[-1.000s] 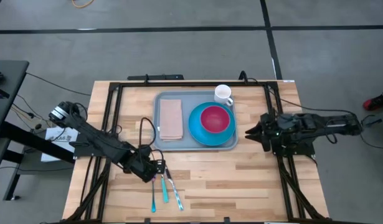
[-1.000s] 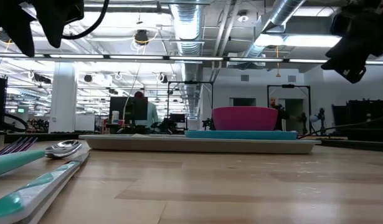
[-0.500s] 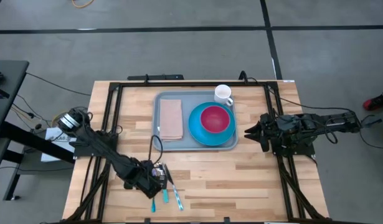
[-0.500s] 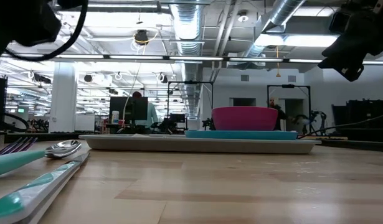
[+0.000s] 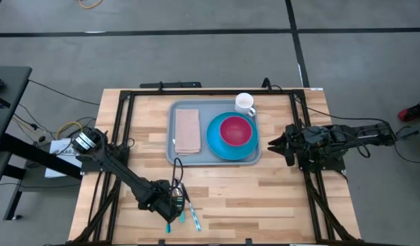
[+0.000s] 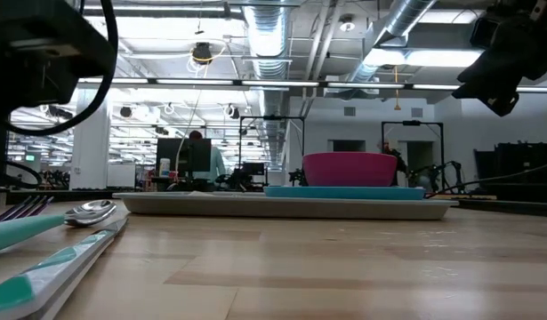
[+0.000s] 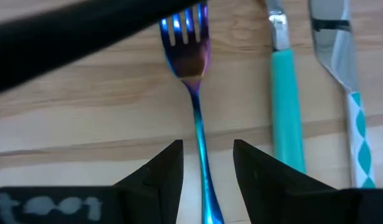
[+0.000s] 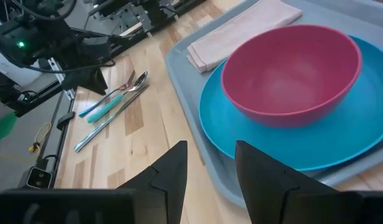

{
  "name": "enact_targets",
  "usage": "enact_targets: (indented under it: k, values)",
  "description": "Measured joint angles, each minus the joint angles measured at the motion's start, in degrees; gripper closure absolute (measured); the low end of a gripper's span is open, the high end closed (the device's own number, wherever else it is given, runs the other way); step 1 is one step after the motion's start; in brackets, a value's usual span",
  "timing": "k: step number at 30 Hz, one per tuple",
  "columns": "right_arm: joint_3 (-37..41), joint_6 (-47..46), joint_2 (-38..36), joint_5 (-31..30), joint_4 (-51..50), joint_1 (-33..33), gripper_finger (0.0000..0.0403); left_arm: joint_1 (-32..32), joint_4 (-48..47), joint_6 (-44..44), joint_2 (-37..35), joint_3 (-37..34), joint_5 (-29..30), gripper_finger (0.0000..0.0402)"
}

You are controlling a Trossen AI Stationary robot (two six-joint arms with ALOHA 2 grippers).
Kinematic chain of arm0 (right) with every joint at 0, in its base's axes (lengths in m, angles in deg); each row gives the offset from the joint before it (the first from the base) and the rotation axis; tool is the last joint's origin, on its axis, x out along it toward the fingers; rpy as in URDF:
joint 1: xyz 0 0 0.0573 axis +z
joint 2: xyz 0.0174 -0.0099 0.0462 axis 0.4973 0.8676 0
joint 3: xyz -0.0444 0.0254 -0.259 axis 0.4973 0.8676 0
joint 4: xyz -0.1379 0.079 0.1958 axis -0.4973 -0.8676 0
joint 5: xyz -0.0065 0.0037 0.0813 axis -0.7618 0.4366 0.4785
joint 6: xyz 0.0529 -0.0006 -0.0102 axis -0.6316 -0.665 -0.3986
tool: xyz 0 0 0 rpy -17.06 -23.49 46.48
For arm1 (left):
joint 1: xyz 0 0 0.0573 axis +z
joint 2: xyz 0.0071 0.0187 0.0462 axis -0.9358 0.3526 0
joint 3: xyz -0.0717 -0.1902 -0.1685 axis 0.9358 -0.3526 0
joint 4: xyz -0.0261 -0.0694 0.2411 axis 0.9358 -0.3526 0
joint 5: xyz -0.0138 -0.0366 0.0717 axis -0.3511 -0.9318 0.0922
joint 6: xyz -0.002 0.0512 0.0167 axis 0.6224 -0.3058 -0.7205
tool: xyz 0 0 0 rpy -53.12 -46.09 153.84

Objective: Set up tray
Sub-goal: Put the blue fork on the gray napkin on the blue tray

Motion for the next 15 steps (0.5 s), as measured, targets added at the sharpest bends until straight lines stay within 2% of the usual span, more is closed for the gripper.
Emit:
enact_targets:
  k: [10, 15]
  values:
    - [0.0, 0.0, 0.0, -0.2, 0.0, 0.0, 0.0276, 0.0, -1.6, -0.1, 0.0, -0.7, 0.6, 0.0274]
    - [0.0, 0.0, 0.0, -0.3, 0.2, 0.0, 0.0276, 0.0, 1.7, -0.1, 0.0, -2.5, 0.9, 0.0274]
